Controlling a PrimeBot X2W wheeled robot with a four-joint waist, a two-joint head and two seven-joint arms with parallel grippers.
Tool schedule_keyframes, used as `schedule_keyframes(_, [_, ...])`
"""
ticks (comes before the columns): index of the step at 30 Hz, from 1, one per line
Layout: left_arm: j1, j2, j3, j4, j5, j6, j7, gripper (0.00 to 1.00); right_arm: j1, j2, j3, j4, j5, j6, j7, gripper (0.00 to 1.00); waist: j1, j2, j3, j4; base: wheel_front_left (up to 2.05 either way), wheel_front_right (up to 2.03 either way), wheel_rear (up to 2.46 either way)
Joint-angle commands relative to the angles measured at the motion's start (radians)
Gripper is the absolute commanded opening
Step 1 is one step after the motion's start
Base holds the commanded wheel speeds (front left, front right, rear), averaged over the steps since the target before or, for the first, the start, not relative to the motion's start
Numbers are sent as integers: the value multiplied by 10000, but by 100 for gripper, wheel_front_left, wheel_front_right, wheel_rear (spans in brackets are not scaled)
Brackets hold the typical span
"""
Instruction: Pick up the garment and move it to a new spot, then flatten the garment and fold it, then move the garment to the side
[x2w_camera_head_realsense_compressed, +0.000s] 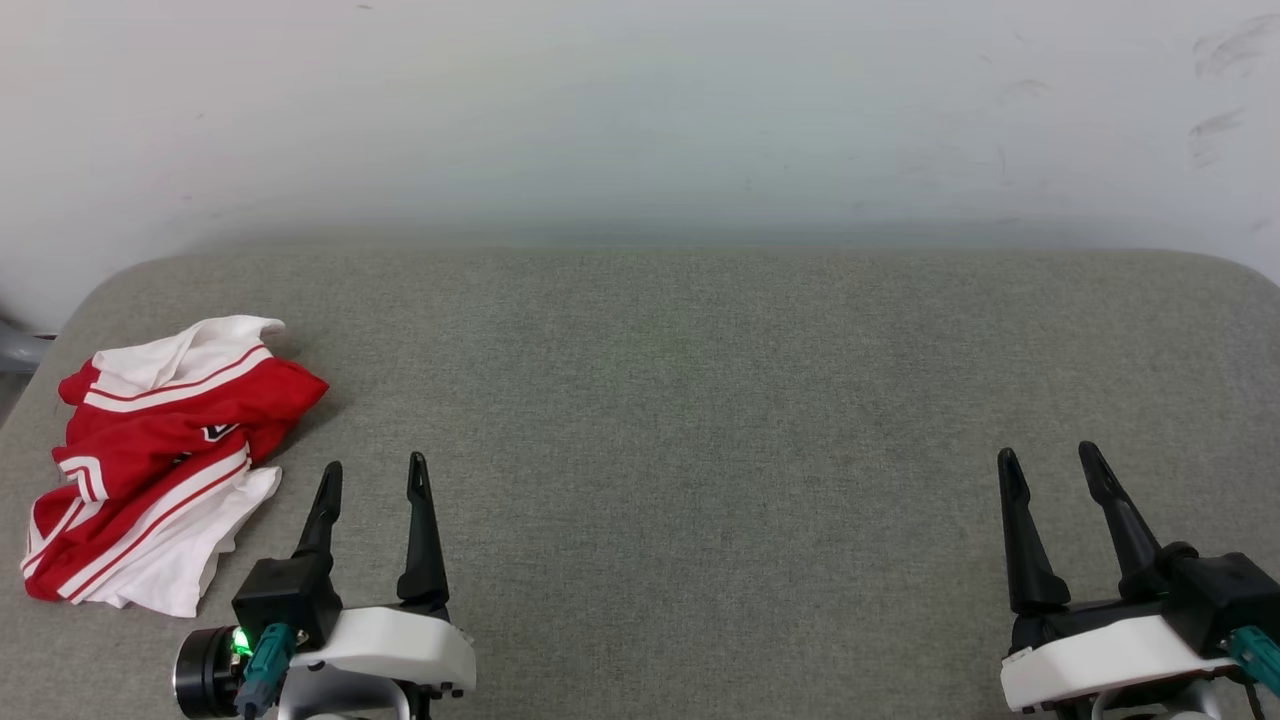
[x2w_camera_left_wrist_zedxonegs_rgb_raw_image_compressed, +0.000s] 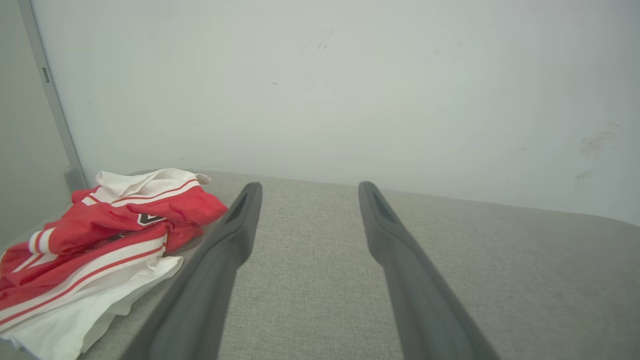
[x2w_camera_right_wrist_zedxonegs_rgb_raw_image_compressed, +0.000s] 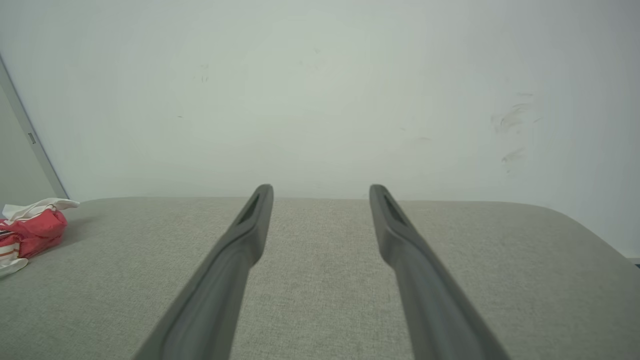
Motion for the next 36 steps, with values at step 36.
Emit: schedule_keyframes(36, [188,-313,573,437,725,-697,-429,100,154,21,-137,135,-346,-5,-445,100,0,0,-1,55,0,0,0])
